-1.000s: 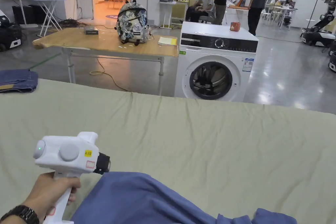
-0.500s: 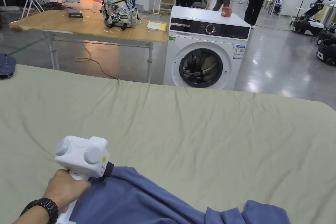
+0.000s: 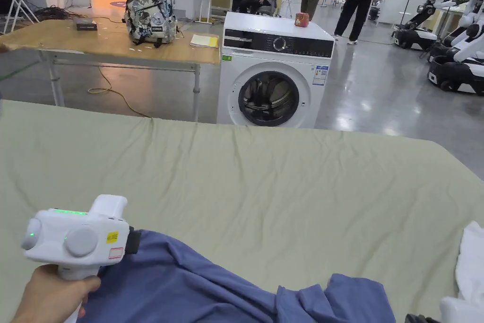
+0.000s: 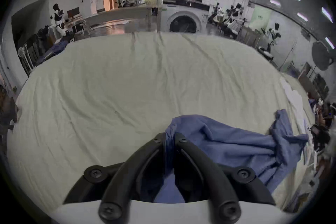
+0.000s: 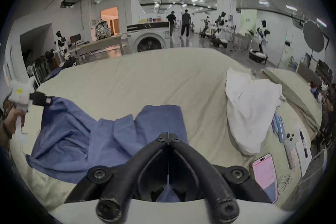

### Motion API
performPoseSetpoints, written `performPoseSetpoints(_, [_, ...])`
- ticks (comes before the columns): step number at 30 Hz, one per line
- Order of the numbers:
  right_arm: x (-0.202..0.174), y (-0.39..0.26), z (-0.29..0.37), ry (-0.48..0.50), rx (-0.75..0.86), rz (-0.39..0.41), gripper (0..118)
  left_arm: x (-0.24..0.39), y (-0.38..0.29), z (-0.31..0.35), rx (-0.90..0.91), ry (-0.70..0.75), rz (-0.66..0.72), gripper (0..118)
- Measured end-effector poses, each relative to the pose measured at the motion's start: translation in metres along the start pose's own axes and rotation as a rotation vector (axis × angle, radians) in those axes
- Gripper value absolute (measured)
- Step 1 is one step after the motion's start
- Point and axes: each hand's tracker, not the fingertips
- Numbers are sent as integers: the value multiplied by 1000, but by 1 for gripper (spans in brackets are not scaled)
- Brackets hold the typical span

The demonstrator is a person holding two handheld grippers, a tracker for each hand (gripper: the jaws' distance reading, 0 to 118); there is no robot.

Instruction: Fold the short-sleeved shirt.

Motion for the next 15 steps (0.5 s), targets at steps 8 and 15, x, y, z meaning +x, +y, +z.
performPoseSetpoints(8, [21, 45, -95, 4, -281, -36, 80, 14, -28, 51, 12, -1, 24, 3])
performPoseSetpoints(15, [17, 33, -150, 3, -570, -51, 75, 13, -44, 62, 12, 7, 86, 3])
